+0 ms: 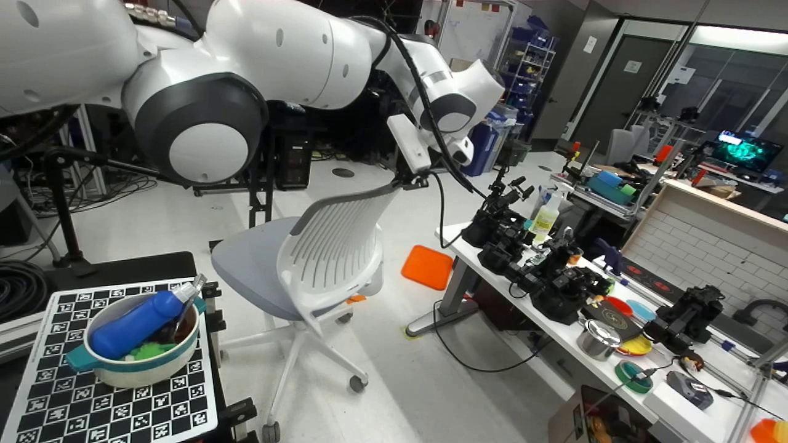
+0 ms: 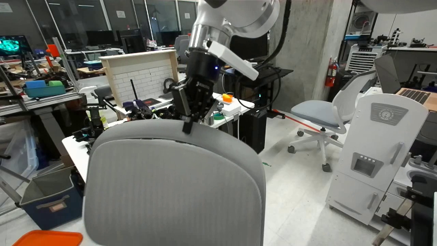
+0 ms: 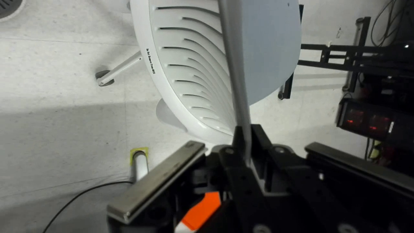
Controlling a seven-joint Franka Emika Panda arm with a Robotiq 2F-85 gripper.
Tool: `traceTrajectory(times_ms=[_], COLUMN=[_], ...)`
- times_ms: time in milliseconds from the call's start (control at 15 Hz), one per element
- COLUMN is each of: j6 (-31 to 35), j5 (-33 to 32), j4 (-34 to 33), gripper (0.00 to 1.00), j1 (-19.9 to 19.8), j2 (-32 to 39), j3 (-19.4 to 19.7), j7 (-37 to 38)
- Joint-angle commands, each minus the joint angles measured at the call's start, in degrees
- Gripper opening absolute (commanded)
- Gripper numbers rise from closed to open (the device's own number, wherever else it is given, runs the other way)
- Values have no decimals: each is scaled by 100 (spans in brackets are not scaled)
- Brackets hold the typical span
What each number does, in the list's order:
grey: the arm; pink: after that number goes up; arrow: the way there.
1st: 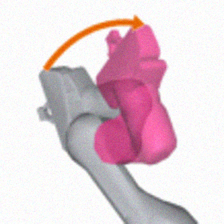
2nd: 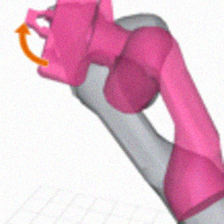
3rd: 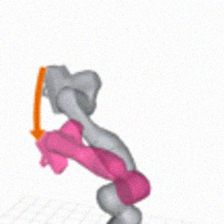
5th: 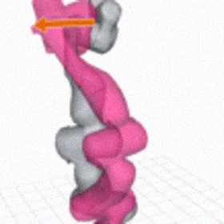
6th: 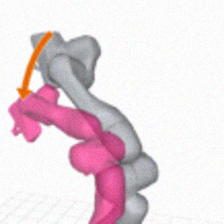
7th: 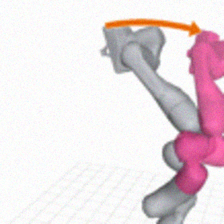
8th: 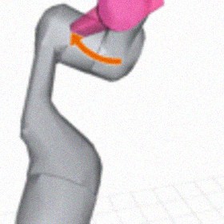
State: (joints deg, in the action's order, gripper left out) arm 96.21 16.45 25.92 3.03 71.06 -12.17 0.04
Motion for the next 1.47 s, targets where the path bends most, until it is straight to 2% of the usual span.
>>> traceTrajectory(times_ms=[0, 333, 600, 933, 1400], j6=[69, 88, 120, 230, 75], j5=[-118, -106, -143, -525, -617], j4=[13, 40, 56, 146, 143], gripper=[2, 2, 2, 2, 2], j1=[-539, -1227, -1452, -1135, -679], j2=[-5, -19, -47, 106, -148], j3=[201, 299, 418, 630, 594], j7=[-50, -208, -205, -287, -43])
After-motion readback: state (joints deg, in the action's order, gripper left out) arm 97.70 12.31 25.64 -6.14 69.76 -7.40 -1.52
